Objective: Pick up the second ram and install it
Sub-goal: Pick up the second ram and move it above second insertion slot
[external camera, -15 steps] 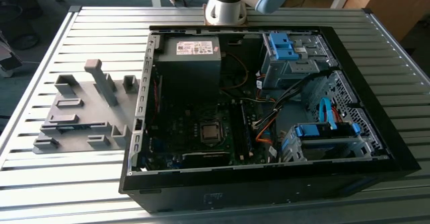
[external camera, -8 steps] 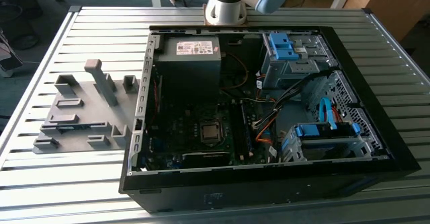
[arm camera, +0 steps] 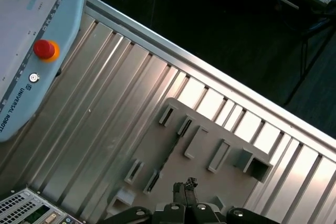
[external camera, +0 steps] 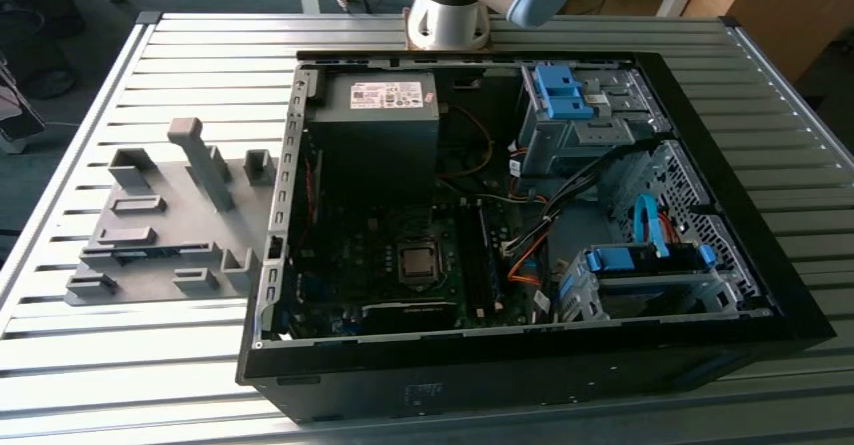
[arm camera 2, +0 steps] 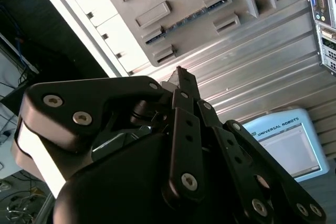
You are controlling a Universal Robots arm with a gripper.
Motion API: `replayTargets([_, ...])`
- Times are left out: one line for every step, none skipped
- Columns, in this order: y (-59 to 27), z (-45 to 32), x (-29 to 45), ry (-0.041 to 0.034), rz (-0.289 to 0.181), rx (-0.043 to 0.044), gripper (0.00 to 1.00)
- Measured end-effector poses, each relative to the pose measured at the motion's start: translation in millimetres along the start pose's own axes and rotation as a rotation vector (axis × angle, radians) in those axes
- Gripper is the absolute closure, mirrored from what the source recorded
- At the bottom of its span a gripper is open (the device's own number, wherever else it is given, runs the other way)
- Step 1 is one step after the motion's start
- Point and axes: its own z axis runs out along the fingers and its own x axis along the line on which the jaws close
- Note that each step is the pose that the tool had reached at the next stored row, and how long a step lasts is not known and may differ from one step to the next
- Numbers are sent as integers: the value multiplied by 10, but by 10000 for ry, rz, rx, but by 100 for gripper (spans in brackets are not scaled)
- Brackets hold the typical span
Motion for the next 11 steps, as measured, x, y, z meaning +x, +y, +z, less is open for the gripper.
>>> replayTargets([0, 1, 0, -3, 63, 1, 89])
replayTargets([0, 1, 0, -6, 139, 3, 89])
replayTargets([0, 2, 0, -10, 232, 5, 89])
replayTargets([0, 3, 0, -15, 331, 7, 89])
replayTargets([0, 4, 0, -19, 448, 10, 89])
replayTargets([0, 5, 0, -25, 561, 12, 89])
replayTargets([0, 7, 0, -30, 671, 15, 89])
replayTargets([0, 8, 0, -35, 781, 19, 89])
replayTargets([0, 9, 0, -39, 882, 21, 89])
replayTargets([0, 11, 0, -43, 974, 24, 89])
replayTargets([0, 12, 0, -46, 1059, 26, 89])
